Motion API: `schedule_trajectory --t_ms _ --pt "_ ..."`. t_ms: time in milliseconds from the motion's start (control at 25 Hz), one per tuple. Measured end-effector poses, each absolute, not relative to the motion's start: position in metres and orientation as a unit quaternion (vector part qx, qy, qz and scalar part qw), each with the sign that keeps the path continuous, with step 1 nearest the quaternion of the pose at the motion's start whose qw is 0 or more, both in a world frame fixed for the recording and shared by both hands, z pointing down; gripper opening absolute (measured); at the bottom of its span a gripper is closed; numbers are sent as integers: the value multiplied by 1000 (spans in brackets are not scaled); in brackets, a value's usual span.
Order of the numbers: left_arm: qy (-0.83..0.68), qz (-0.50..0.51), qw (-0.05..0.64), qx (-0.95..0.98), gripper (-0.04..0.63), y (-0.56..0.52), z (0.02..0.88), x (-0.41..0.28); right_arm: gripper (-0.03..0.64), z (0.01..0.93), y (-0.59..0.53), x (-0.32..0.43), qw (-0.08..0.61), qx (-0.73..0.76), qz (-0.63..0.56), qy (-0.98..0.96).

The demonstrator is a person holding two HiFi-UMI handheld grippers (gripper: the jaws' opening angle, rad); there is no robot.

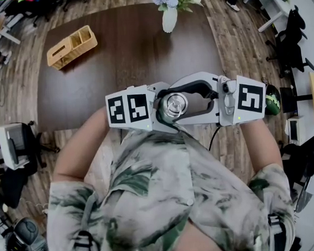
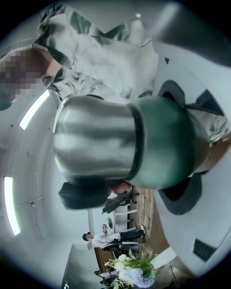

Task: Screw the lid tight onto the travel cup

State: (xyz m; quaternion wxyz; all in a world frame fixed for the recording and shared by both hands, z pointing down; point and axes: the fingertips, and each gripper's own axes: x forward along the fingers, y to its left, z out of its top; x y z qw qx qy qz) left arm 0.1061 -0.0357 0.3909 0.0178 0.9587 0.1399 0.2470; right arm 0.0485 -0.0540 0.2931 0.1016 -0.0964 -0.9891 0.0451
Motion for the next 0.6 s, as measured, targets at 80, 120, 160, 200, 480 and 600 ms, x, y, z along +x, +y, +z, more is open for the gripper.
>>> schedule_trajectory --t_ms 80,120,160,200,480,600 --pt "129 245 22 961 390 -40 392 106 267 294 -58 49 96 -78 47 -991" --pt "122 243 24 962 390 -42 393 106 264 295 -60 49 97 -69 47 -992" --pt "116 243 26 963 390 -45 394 106 262 296 -62 50 98 -61 46 -992" --pt "110 242 29 964 390 -47 395 106 260 298 -65 50 98 -52 45 -993" --pt "66 238 45 968 390 -62 400 106 249 301 -77 52 90 4 42 -995" --pt "45 239 53 968 390 -69 403 106 247 305 -82 53 90 30 41 -995"
